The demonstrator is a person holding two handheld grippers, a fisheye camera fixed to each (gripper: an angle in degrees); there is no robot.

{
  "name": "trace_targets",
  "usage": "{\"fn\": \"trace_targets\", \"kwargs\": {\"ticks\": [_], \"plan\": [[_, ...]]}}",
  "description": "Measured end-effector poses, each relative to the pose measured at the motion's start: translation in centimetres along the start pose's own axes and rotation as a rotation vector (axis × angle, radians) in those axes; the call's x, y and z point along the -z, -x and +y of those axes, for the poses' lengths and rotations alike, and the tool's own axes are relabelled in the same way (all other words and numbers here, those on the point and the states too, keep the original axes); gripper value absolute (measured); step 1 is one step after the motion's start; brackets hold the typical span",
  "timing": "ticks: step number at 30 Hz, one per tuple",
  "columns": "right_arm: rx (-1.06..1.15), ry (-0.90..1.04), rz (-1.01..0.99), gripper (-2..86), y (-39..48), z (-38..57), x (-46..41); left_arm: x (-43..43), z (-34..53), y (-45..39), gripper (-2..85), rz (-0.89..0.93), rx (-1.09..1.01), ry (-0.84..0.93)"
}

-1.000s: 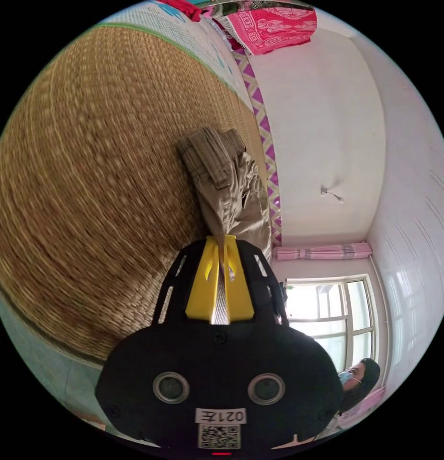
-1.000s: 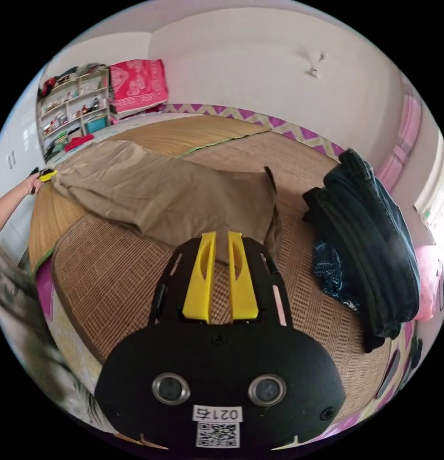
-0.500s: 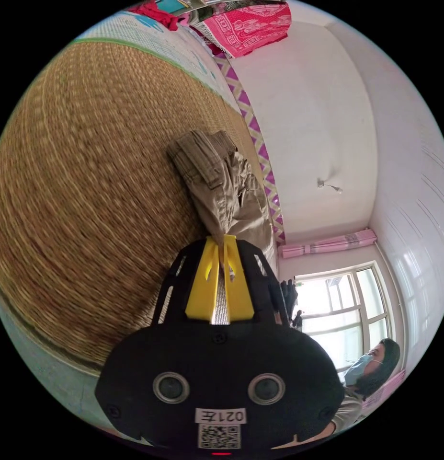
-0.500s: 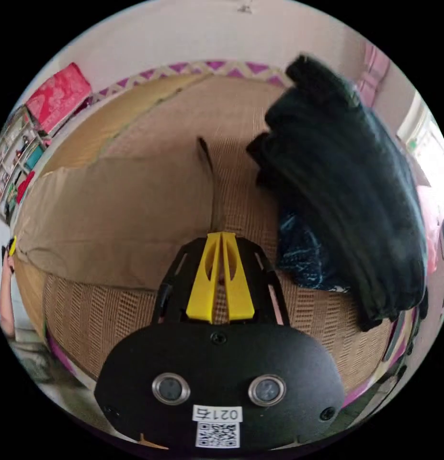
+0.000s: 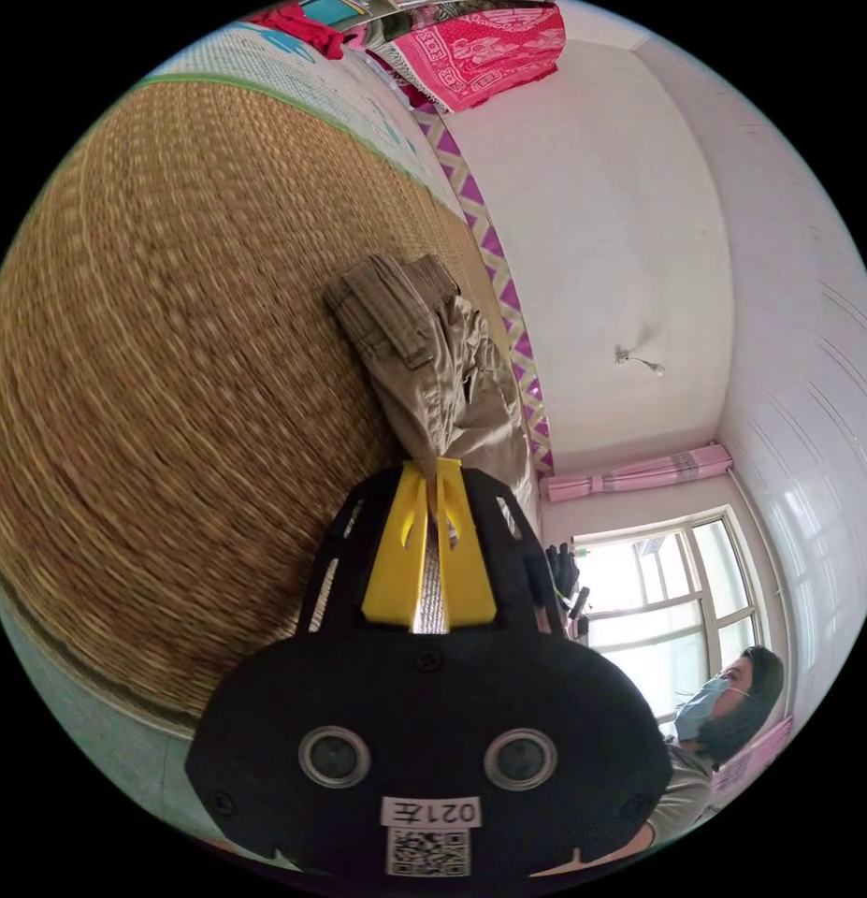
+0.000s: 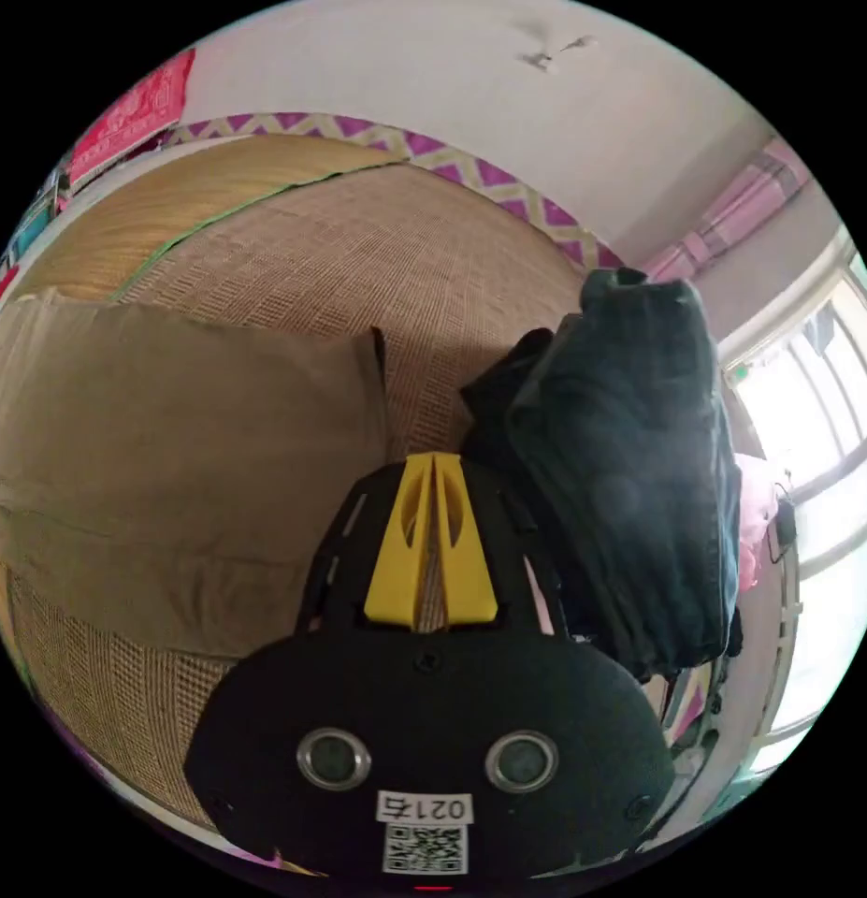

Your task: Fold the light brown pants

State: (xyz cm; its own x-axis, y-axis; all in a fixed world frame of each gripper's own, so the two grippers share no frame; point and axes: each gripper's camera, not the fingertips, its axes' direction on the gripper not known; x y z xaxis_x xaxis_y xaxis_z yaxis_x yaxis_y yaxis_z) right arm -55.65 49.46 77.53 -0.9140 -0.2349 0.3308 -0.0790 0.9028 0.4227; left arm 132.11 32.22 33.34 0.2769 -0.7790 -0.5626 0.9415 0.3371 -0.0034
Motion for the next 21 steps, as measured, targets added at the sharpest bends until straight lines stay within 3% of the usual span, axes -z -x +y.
{"fn": "trace_targets", "kwargs": {"ticks": [4,6,12,18,21], "plan": [[-0.153,-0.098,-0.212,1.5,-4.4,5.9,3.2,-0.3,-0.4,0.5,-0.9,-0.003,-0.003,-0.001],[-0.303,-0.098,-0.488,5.8,-7.4,11.4,3.3,-0.4,-0.6,0.7,-0.9,-0.006,-0.005,-0.001],[-0.664,0.012,-0.849,12.3,-11.0,21.5,-2.3,-0.4,-1.7,1.6,-0.9,-0.005,-0.009,-0.003],[-0.894,-0.029,-1.076,11.8,-11.4,22.6,-6.2,-0.1,-3.3,2.9,-0.9,0.005,-0.007,-0.002],[-0.921,-0.024,-1.097,9.5,-10.3,21.2,-7.0,0.1,-4.2,3.6,-0.9,0.004,-0.009,-0.003]]}}
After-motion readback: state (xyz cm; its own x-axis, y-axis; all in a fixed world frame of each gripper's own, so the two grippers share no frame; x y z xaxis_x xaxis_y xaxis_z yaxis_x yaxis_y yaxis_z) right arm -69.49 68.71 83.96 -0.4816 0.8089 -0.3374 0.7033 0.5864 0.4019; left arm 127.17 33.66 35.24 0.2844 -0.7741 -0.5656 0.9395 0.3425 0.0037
